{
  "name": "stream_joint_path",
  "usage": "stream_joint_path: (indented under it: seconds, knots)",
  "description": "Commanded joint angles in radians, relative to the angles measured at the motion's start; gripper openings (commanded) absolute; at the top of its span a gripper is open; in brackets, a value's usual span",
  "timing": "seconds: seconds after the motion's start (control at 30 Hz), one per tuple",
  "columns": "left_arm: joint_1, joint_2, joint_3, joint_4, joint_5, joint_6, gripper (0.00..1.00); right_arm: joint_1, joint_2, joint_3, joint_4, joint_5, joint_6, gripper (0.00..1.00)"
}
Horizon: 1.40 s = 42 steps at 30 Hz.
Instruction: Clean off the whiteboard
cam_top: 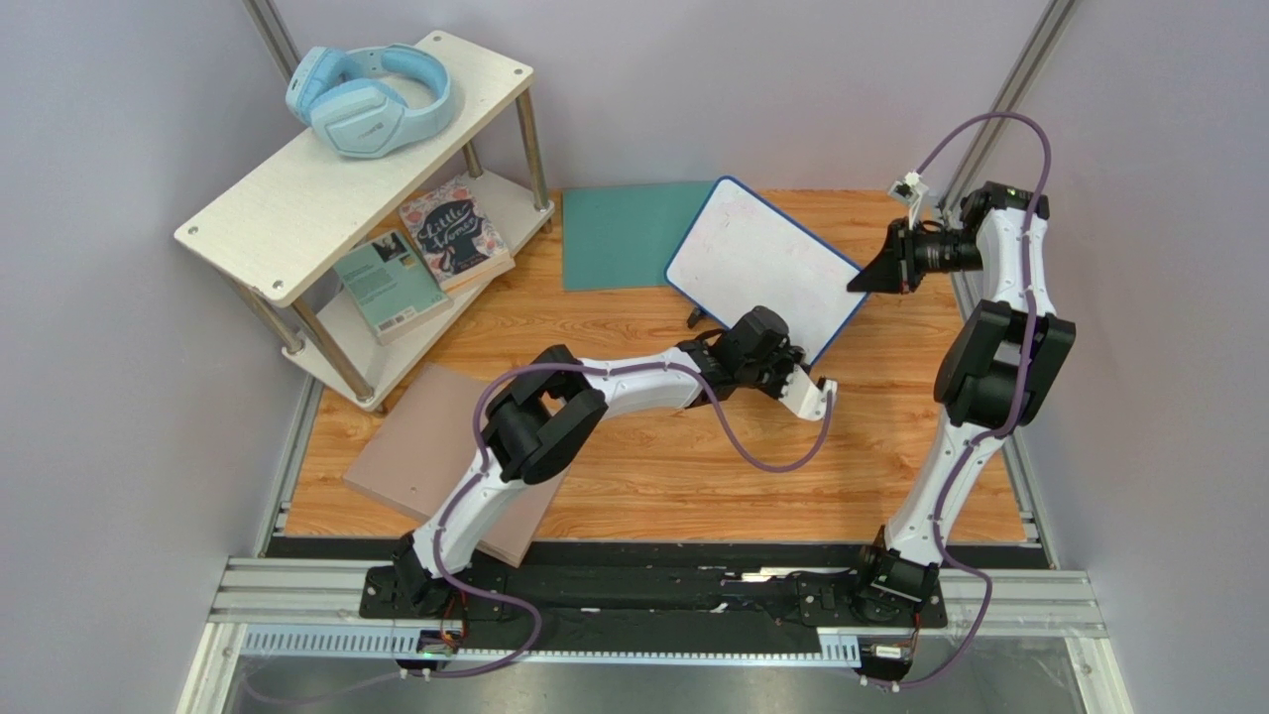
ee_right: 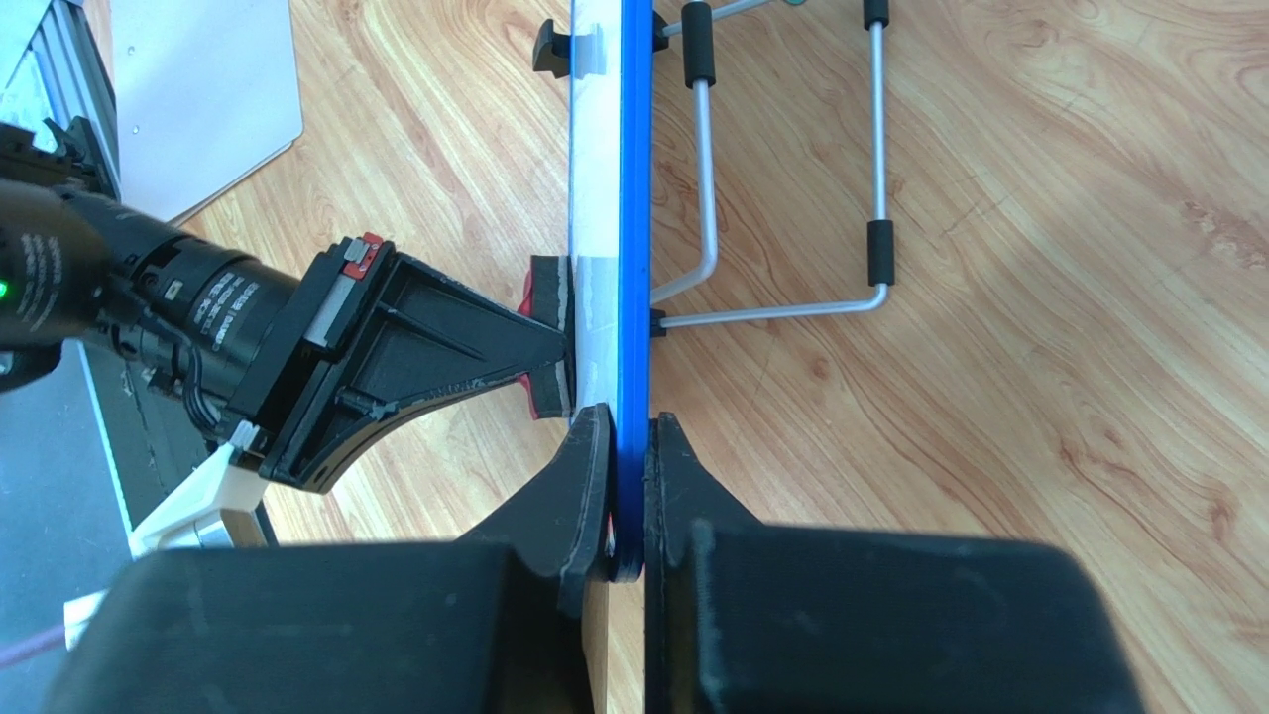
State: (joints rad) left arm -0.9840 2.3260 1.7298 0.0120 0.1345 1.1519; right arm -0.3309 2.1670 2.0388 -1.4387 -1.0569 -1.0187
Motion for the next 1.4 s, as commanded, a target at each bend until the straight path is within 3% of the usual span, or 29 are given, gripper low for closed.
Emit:
stream_joint_path:
  seconds: [0.0, 0.4, 0.73, 1.37]
  knots:
    - [0.001, 0.110, 0.095, -0.018, -0.131, -0.029, 0.00, 0.013, 0.014, 0.011, -0.226, 0.160, -0.132, 0.00]
    - [0.015, 0.162, 0.112, 0.299, -0.374, -0.115, 0.00, 0.013, 0.007, 0.012, -0.227, 0.179, -0.139, 0.00]
    - [0.060, 0.131, 0.123, 0.419, -0.469, -0.167, 0.00, 0.026, -0.001, -0.006, -0.227, 0.216, -0.147, 0.00]
    - [0.150, -0.027, 0.008, 0.588, -0.599, -0.282, 0.00, 0.061, 0.019, -0.019, -0.227, 0.282, -0.152, 0.00]
